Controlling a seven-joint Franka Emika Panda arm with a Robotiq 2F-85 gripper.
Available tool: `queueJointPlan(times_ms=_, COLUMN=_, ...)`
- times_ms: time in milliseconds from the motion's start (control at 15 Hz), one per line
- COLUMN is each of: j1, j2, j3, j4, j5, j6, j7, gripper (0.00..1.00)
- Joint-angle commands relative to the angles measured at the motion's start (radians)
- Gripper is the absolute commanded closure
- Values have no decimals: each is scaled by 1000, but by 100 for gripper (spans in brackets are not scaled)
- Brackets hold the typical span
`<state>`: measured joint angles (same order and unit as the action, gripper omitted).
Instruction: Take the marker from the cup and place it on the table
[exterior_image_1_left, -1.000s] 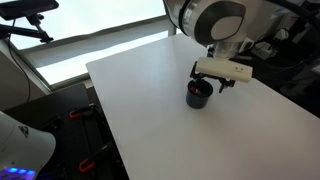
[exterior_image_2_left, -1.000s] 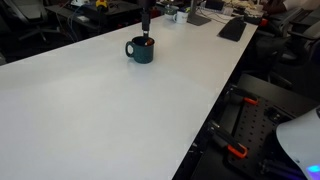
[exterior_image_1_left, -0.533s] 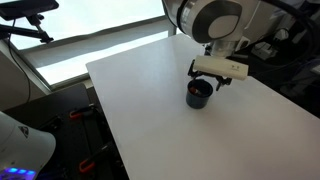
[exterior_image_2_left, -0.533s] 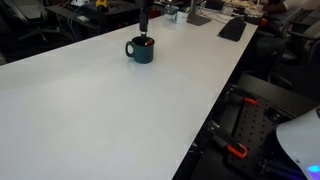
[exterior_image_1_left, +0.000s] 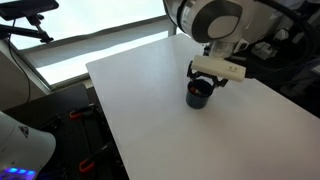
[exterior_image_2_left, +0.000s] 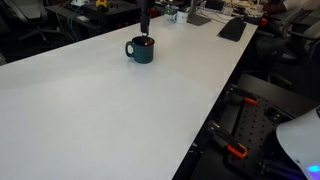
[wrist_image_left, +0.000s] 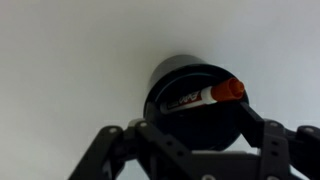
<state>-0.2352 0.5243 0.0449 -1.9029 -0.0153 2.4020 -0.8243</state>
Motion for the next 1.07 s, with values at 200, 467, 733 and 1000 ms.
queueJointPlan(times_ms=200, j1=-3, j2=-44, j3=11, j4=-27, j5=20, j6=-26, j7=-22, gripper=18)
queueJointPlan(times_ms=467, j1=-2, j2=-44, j3=8, j4=-27, j5=19, j6=-31, j7=-18, gripper=5)
queueJointPlan(times_ms=733, j1=-6, j2=-41, j3=6, j4=-26, j5=19, j6=-44, j7=-20, gripper=32)
queueJointPlan(times_ms=1000, j1=-7, j2=-39, j3=1, j4=-24, j5=17, j6=-53, j7=-15, gripper=41)
